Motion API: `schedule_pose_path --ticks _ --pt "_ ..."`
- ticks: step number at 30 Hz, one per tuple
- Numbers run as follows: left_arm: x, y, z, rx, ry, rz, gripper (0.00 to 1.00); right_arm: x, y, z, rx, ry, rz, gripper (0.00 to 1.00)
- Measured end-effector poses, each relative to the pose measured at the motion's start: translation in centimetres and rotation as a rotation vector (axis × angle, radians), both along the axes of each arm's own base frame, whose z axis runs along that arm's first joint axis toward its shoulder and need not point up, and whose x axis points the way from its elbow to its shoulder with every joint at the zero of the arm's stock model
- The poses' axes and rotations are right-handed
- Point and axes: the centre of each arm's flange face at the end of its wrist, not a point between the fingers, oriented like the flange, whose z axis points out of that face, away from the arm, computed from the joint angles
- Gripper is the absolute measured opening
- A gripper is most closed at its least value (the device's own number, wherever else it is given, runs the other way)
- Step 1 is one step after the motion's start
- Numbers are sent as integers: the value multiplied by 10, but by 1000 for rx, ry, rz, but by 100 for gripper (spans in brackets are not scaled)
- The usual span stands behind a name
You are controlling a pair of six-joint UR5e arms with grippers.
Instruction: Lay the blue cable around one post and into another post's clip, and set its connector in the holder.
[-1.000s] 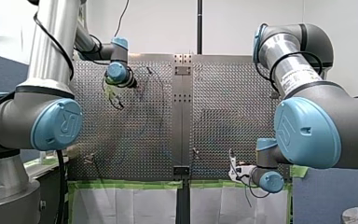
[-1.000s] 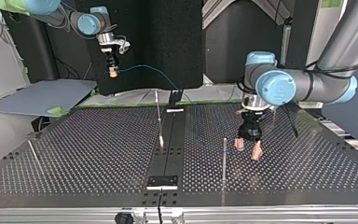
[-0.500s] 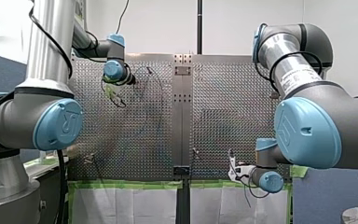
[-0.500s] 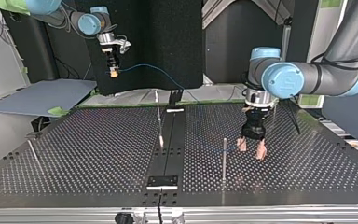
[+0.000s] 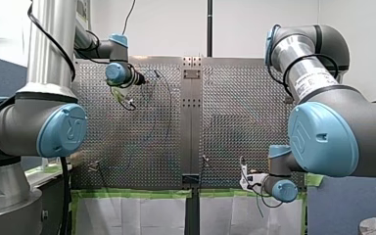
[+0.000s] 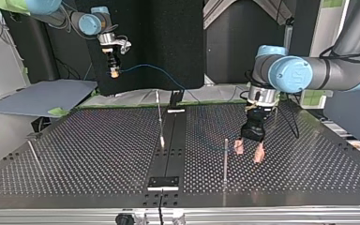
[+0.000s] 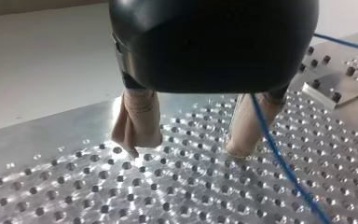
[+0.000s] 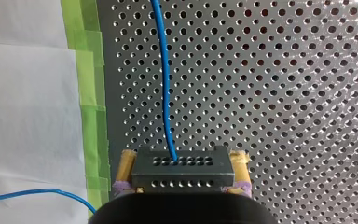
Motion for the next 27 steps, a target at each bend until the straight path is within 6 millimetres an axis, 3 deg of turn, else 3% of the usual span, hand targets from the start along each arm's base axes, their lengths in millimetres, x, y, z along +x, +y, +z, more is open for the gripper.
schedule_pose_path --ticks 27 --pt "-20 1 1 23 -9 -52 100 2 0 0 -3 2 4 1"
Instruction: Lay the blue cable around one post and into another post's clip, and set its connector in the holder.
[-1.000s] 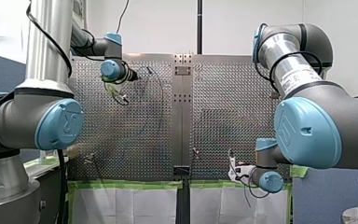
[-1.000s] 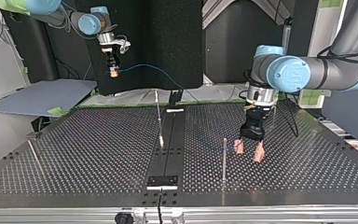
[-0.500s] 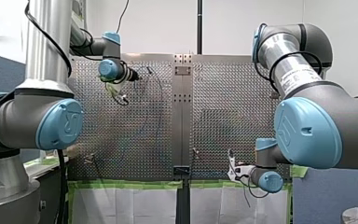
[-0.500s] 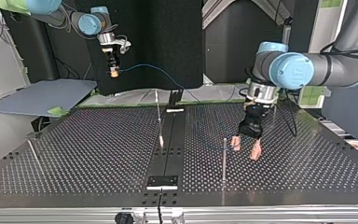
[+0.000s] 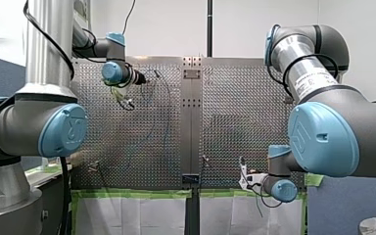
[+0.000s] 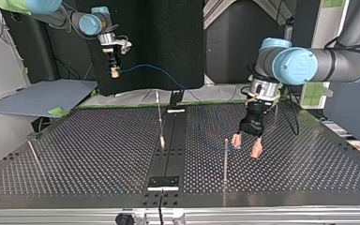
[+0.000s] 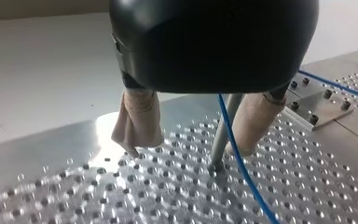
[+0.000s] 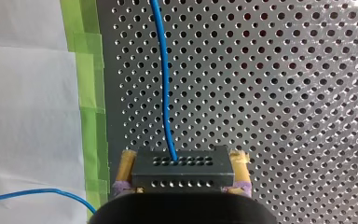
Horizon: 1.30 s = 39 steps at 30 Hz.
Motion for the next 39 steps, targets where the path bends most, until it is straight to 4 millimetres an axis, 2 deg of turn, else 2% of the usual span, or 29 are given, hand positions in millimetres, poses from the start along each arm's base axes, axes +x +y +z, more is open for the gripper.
schedule_pose_path --ticks 7,17,21,25,31,39 --pt "-15 1 12 4 -23 1 100 0 0 0 0 0 0 1" --pt "-32 0 0 28 -3 -12 100 1 0 0 -1 0 1 1" --pt "-42 4 3 51 -8 7 100 1 0 0 -1 0 2 1" --pt "-54 10 15 86 -16 50 100 1 0 0 -1 0 2 1" --pt "-67 14 49 145 -56 64 100 1 0 0 -2 0 2 1" --pt "-61 13 71 219 -52 90 100 2 -1 1 0 -2 3 1"
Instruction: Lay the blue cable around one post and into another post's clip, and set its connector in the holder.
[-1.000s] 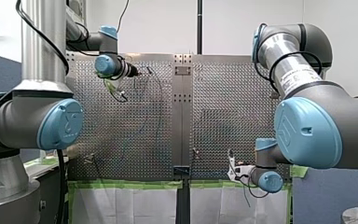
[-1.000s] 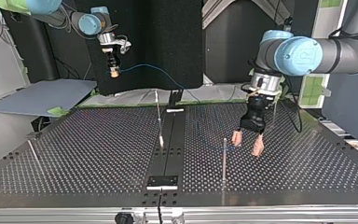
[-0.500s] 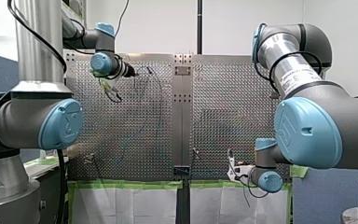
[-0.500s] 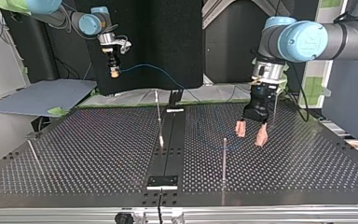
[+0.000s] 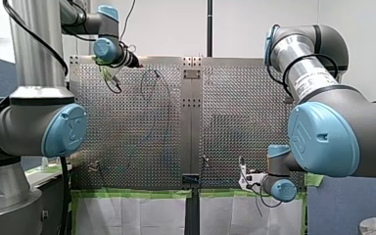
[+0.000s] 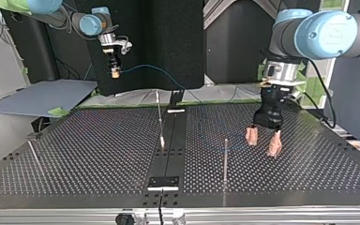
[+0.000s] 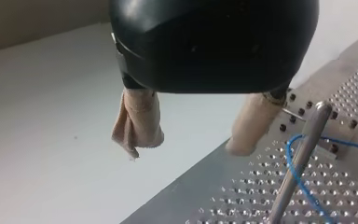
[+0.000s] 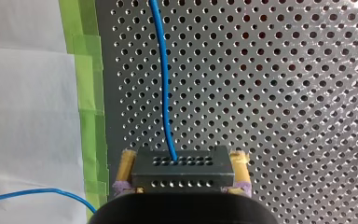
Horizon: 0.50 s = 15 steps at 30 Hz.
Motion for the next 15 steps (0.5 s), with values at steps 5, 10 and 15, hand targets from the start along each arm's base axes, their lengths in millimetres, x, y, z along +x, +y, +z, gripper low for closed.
schedule_pose_path --ticks 5,10,15 --pt "4 2 17 48 2 49 100 1 0 0 0 -2 3 1" --pt "1 1 37 90 -6 88 100 2 0 0 2 -2 4 1" --pt "-5 -4 64 143 -21 102 100 2 0 0 1 -3 4 1"
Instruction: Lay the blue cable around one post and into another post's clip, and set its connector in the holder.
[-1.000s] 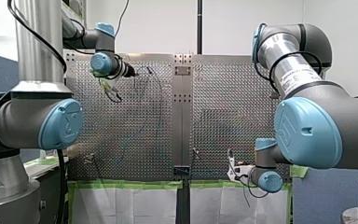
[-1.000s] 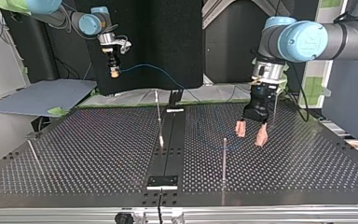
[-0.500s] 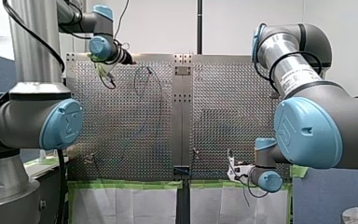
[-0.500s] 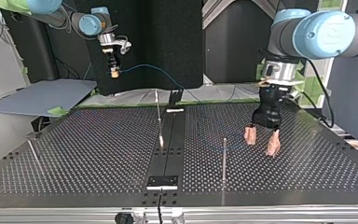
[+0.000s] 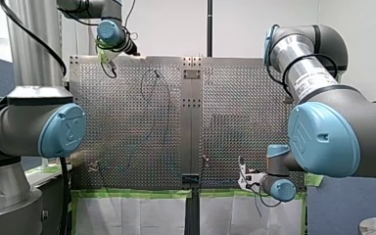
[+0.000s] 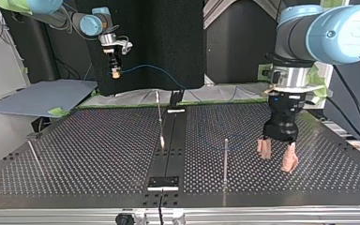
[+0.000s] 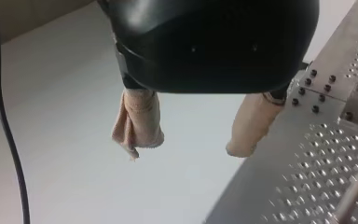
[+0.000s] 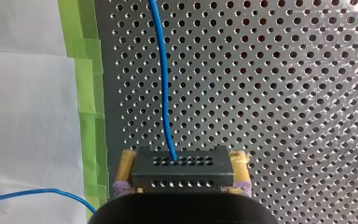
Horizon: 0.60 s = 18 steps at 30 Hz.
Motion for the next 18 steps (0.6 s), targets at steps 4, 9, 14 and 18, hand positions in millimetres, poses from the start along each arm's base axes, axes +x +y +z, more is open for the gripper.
schedule_pose_path --ticks 4,9,14,18 --pt "-4 -7 18 48 -5 -36 100 0 -1 0 0 1 0 1" --pt "-10 -16 30 105 4 -88 100 1 -2 0 1 3 1 1" --pt "-17 -23 26 165 45 -123 100 1 -2 1 -1 0 1 1" --pt "-22 -26 22 209 80 -137 100 1 -2 1 -2 0 1 1"
